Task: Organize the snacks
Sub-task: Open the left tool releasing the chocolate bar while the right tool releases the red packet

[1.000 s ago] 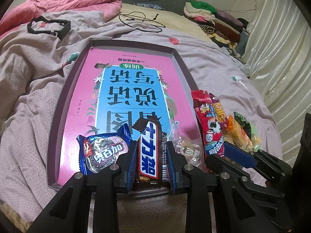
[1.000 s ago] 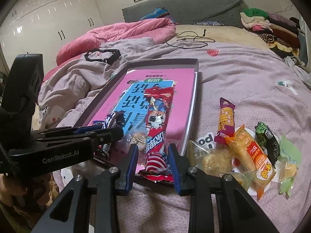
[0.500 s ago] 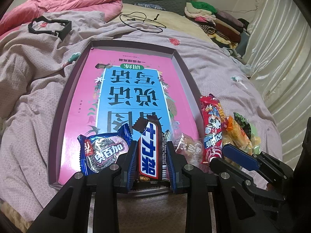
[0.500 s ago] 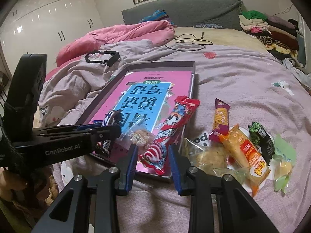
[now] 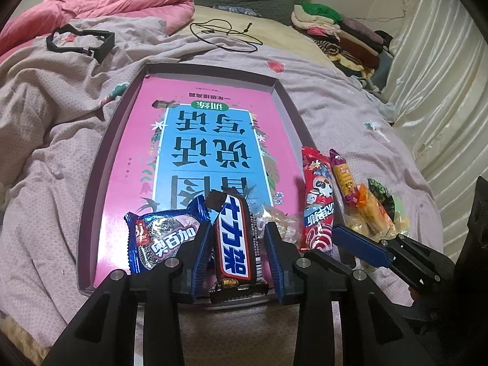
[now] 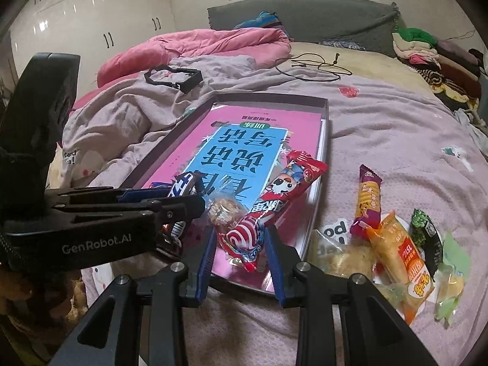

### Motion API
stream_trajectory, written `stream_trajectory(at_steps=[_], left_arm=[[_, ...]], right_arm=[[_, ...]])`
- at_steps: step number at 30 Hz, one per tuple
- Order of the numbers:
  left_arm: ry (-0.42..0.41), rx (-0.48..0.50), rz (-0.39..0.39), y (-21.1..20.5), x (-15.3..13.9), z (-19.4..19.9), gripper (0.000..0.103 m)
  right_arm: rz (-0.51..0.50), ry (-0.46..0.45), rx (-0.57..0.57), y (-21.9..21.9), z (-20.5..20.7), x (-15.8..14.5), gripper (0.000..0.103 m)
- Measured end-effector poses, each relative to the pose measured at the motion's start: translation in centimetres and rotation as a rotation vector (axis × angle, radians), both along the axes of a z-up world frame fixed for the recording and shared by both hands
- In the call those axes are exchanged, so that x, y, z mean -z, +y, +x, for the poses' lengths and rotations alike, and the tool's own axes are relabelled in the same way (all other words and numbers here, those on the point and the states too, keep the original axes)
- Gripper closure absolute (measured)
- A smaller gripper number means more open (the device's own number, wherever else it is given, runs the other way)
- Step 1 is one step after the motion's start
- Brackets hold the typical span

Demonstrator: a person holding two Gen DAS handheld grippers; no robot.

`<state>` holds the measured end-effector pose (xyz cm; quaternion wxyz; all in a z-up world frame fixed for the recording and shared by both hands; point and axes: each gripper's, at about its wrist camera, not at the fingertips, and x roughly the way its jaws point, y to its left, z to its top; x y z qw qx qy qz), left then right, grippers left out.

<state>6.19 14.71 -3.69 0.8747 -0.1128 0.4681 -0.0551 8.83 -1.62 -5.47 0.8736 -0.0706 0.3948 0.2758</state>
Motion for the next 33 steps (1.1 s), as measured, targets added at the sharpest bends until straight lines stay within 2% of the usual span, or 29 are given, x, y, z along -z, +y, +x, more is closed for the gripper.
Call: stream_trajectory(at_steps=[5, 10, 15, 30, 33], left_arm=[[0.002, -0.007, 0.0, 0.1, 0.0, 0.0, 0.061], [0.0, -0.013, 0.0, 0.2, -0.2, 0.0, 0.059], [0.002, -0.012, -0.003, 0.2, -0.2, -0.1, 0.055], [-0.016, -0.011, -0.005, 0.0, -0.9, -0.2, 0.044], [-0.023, -0.011, -0.001, -0.1, -1.1, -0.2, 0.042]], right_arm=[[-0.002, -0.005, 0.009, -0.5, -0.2, 0.0, 0.07], [0.014, -0.014, 0.061, -1.8, 0.2, -0.4, 0.063], [-0.009, -0.015, 0.102, -2.3, 0.6, -0.2, 0.062], [0.004, -0.03, 0.086, -2.9, -0.6, -0.6, 0.061], [0.012, -0.042, 0.083, -3.1, -0.8, -1.0, 0.056]])
